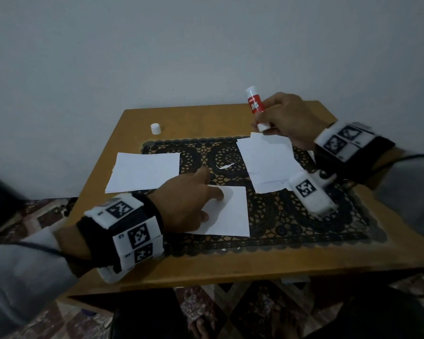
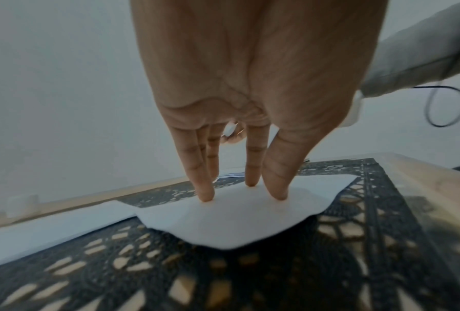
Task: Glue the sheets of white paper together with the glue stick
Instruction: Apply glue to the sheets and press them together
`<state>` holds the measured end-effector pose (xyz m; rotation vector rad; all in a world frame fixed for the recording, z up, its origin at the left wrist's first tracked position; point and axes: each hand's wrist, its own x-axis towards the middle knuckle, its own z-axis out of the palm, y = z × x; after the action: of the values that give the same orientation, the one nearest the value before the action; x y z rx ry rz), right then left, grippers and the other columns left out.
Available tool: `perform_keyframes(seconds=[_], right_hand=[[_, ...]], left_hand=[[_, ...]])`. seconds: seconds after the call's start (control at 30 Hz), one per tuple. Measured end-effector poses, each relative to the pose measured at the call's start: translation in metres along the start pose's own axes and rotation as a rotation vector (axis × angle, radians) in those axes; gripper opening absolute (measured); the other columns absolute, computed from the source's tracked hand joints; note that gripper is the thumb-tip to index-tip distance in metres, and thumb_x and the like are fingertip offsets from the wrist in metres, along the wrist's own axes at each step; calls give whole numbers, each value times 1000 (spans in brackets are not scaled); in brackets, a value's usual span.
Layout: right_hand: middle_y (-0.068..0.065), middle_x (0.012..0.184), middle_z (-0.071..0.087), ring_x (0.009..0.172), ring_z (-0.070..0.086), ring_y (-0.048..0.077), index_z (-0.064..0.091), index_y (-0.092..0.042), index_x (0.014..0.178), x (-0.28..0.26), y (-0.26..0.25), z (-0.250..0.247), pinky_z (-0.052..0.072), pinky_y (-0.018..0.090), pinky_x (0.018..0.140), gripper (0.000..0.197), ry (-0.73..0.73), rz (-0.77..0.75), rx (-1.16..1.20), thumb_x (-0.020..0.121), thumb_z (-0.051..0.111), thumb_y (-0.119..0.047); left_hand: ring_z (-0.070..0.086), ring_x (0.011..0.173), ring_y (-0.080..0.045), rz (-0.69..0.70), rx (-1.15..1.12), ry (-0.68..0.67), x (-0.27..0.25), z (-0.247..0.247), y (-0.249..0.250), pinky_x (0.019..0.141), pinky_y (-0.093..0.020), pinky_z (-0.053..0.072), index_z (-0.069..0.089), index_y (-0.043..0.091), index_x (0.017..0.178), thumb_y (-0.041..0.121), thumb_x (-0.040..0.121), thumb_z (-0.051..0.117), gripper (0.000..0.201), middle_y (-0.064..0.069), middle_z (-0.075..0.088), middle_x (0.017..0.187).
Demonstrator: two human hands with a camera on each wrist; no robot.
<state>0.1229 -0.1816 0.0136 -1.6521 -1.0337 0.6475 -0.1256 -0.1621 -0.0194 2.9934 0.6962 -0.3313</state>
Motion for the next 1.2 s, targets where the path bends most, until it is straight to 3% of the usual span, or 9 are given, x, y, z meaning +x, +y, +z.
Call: perform_keyframes(seconds=[0.13, 0.27, 0.37, 0.53, 0.7, 0.8, 0.97, 1.07, 1.2], right_hand=[[7, 102, 68, 96, 66, 23, 63, -9, 105, 46, 18, 24, 53, 43, 90, 24, 21, -28, -325, 82, 69, -12], [4, 112, 64, 101, 60, 22, 58, -12, 114, 76, 29, 39, 44, 31, 83, 36, 55, -87, -567, 82, 72, -19], [4, 113, 65, 100, 60, 21, 61, -14, 114, 88, 34, 42, 40, 27, 80, 37, 31, -65, -662, 81, 74, -20], [6, 110, 67, 99, 62, 23, 64, -11, 111, 97, 41, 44, 44, 28, 79, 38, 26, -48, -737, 77, 76, -22], [5, 125, 59, 112, 57, 24, 57, -10, 127, 93, 31, 22, 42, 29, 84, 64, 32, 12, -760, 72, 81, -32], [10, 123, 61, 111, 57, 27, 66, -6, 114, 80, 20, -20, 41, 27, 80, 40, 32, -26, -841, 77, 77, -18], [13, 117, 62, 100, 53, 29, 63, -9, 111, 23, 30, -103, 40, 29, 80, 27, -170, 2, -1301, 87, 66, -22], [7, 115, 62, 95, 50, 21, 55, -18, 119, -16, 42, -134, 44, 33, 86, 36, -361, 14, -1484, 91, 61, -39], [3, 120, 59, 104, 54, 19, 44, -26, 133, -52, 54, -146, 45, 32, 86, 49, -567, -56, -1585, 91, 55, -50]], left_hand=[[52, 104, -23, 33, 41, 11, -5, 3, 5, 88, -36, 50, 41, 33, 137, 36, 91, 58, 50, -4, 42, 127], [47, 111, -21, 70, 28, 16, -7, 6, 0, 93, -36, 47, 41, 31, 137, 35, 93, 54, 47, -2, 46, 125], [44, 115, -20, 82, 16, 24, -11, 9, 0, 95, -37, 45, 42, 28, 138, 37, 95, 48, 44, -3, 44, 126], [44, 114, -20, 56, 9, 19, -18, 15, 11, 94, -35, 46, 44, 24, 134, 41, 96, 41, 42, -5, 42, 129], [42, 114, -15, 63, -29, 16, -17, 9, 7, 95, -35, 45, 49, 25, 132, 40, 96, 42, 40, 1, 42, 125], [41, 114, -15, 67, -24, 3, -17, 9, 5, 96, -36, 44, 49, 25, 132, 41, 96, 41, 40, 2, 43, 122], [46, 115, -15, 68, -3, -28, -16, 3, 7, 99, -34, 43, 48, 27, 133, 43, 95, 42, 41, 2, 47, 124], [49, 116, -14, 62, -16, -53, -13, -3, 8, 101, -30, 41, 47, 31, 134, 43, 95, 44, 41, 4, 48, 127], [49, 118, -13, 46, -15, -79, -13, -7, 12, 102, -27, 39, 45, 34, 134, 43, 95, 45, 40, 6, 48, 129]])
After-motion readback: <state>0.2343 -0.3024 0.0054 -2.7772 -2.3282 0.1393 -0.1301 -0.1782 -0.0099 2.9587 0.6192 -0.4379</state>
